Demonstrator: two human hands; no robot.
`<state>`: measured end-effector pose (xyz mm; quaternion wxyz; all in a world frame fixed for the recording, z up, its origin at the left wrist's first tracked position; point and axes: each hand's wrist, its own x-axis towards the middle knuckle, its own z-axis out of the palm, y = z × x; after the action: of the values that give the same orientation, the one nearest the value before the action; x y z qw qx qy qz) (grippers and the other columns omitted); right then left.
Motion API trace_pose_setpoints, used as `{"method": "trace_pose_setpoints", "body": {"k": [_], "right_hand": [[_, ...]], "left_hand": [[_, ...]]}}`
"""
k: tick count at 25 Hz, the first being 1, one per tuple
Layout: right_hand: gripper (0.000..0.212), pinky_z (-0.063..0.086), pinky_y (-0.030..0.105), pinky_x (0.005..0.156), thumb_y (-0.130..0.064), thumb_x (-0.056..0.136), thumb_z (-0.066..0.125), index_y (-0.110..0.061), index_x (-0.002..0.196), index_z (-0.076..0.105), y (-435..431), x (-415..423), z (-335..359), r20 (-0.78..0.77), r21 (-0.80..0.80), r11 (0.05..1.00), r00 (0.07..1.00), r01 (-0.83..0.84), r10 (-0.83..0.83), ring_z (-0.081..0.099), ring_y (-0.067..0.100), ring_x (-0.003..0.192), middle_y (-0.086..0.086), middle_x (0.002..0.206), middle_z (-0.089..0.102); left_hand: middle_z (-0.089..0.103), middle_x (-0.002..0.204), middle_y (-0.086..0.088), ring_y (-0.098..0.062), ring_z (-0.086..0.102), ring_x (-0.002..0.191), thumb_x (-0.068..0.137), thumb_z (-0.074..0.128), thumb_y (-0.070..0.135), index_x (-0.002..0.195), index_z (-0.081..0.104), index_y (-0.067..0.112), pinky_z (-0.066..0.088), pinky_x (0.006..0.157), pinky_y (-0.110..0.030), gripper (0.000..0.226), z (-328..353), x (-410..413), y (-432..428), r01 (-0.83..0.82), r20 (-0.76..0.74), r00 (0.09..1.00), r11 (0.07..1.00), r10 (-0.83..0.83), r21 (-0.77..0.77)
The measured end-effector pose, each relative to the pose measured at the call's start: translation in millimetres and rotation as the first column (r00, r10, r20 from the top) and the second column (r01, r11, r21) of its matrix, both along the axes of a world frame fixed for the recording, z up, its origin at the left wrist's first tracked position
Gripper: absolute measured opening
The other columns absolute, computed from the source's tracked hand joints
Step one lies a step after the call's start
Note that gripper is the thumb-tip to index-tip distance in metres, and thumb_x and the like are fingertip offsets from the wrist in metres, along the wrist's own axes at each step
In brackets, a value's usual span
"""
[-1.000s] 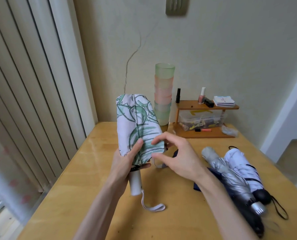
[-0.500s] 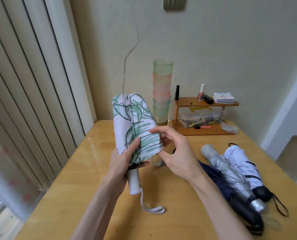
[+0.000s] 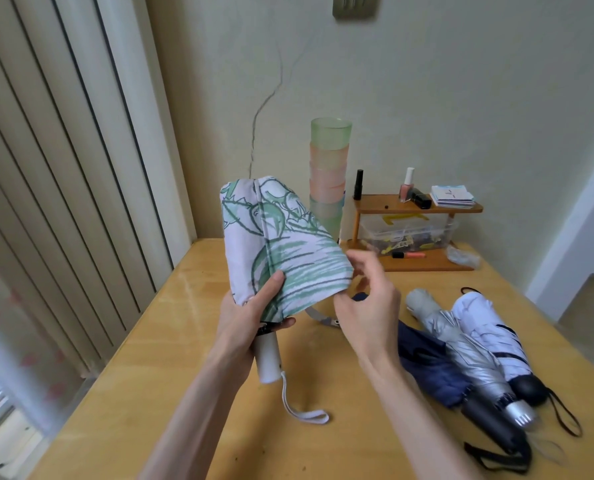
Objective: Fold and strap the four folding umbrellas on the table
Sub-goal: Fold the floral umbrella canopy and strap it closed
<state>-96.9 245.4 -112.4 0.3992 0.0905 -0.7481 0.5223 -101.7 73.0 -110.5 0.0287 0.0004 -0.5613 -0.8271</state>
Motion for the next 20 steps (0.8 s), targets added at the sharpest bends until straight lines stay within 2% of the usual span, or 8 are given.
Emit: {"method": "trace_pose_setpoints", "body": {"k": [3, 8, 10, 12, 14, 16, 18, 20], "right_hand": [[0.027, 0.051, 0.018, 0.068, 0.003, 0.084, 0.079, -0.018, 0.097, 0.073, 8, -3, 3, 0.1, -0.03, 0.998, 0.994, -0.051, 0.054, 0.066, 0.006, 0.079, -0.014, 0.084, 0.072], [0.014, 0.047, 0.02, 0.074, -0.003, 0.083, 0.075, -0.011, 0.09, 0.066, 10, -1, 6, -0.162, 0.217, 0.952, 0.97, 0.215, -0.182, 0.052, 0.007, 0.078, -0.01, 0.084, 0.059], [0.021, 0.052, 0.031, 0.078, 0.005, 0.088, 0.073, -0.011, 0.087, 0.059, 9, -3, 8, -0.02, 0.007, 1.0, 1.0, -0.023, 0.023, 0.059, 0.015, 0.082, 0.001, 0.084, 0.064], [0.025, 0.051, 0.034, 0.069, 0.009, 0.094, 0.068, -0.009, 0.086, 0.053, 3, -3, 14, 0.075, -0.312, 0.908, 0.945, -0.28, 0.317, 0.058, 0.02, 0.075, 0.019, 0.083, 0.063], [0.033, 0.042, 0.032, 0.06, 0.019, 0.09, 0.061, -0.011, 0.08, 0.049, 0, -3, 14, 0.085, -0.383, 0.889, 0.949, -0.251, 0.305, 0.047, 0.016, 0.066, 0.014, 0.073, 0.054], [0.036, 0.034, 0.029, 0.057, 0.025, 0.077, 0.053, -0.01, 0.073, 0.048, -1, -1, 11, -0.036, -0.093, 0.995, 0.999, -0.019, 0.016, 0.039, 0.014, 0.061, -0.003, 0.067, 0.046], [0.027, 0.037, 0.03, 0.058, 0.019, 0.077, 0.055, -0.008, 0.075, 0.056, 6, 1, 4, -0.316, 0.245, 0.917, 0.92, 0.316, -0.232, 0.044, 0.017, 0.064, -0.004, 0.071, 0.051], [0.015, 0.046, 0.028, 0.068, 0.007, 0.086, 0.063, -0.005, 0.094, 0.064, 10, 1, 2, -0.337, 0.205, 0.908, 0.897, 0.365, -0.285, 0.056, 0.018, 0.077, -0.001, 0.086, 0.062]], "left_hand": [[0.081, 0.111, -0.005, -0.026, 0.079, 0.096, 0.092, 0.079, 0.019, 0.122, 0.072, 0.012, 0.066, 0.071, -0.042, 0.032, -1, -2, -2, -0.034, 0.012, 0.999, 0.999, 0.033, 0.034], [0.08, 0.113, -0.009, -0.032, 0.078, 0.1, 0.093, 0.079, 0.015, 0.123, 0.071, 0.009, 0.065, 0.081, -0.051, 0.032, -2, -3, -4, -0.047, 0.038, 0.998, 0.997, 0.045, 0.054], [0.08, 0.113, -0.009, -0.031, 0.078, 0.1, 0.092, 0.079, 0.015, 0.122, 0.072, 0.009, 0.065, 0.078, -0.048, 0.031, -1, -4, -7, -0.042, 0.026, 0.999, 0.998, 0.041, 0.045], [0.08, 0.112, -0.008, -0.03, 0.079, 0.099, 0.091, 0.08, 0.015, 0.121, 0.072, 0.01, 0.066, 0.074, -0.043, 0.031, 0, -4, -10, -0.051, 0.005, 0.999, 0.997, 0.051, 0.05], [0.08, 0.112, -0.007, -0.029, 0.079, 0.099, 0.091, 0.079, 0.015, 0.121, 0.072, 0.01, 0.065, 0.073, -0.041, 0.031, 1, -3, -9, -0.061, -0.006, 0.998, 0.996, 0.062, 0.068], [0.08, 0.111, -0.008, -0.03, 0.078, 0.099, 0.092, 0.078, 0.014, 0.121, 0.072, 0.01, 0.066, 0.077, -0.044, 0.03, 3, -2, -5, -0.07, -0.008, 0.997, 0.995, 0.071, 0.077], [0.08, 0.112, -0.01, -0.032, 0.078, 0.1, 0.091, 0.078, 0.014, 0.121, 0.072, 0.009, 0.065, 0.082, -0.049, 0.031, 3, -2, -4, -0.074, -0.007, 0.997, 0.994, 0.075, 0.086], [0.08, 0.113, -0.01, -0.033, 0.078, 0.1, 0.09, 0.079, 0.013, 0.122, 0.072, 0.008, 0.066, 0.081, -0.048, 0.033, 4, -2, -6, -0.059, -0.013, 0.998, 0.995, 0.061, 0.08]]}}
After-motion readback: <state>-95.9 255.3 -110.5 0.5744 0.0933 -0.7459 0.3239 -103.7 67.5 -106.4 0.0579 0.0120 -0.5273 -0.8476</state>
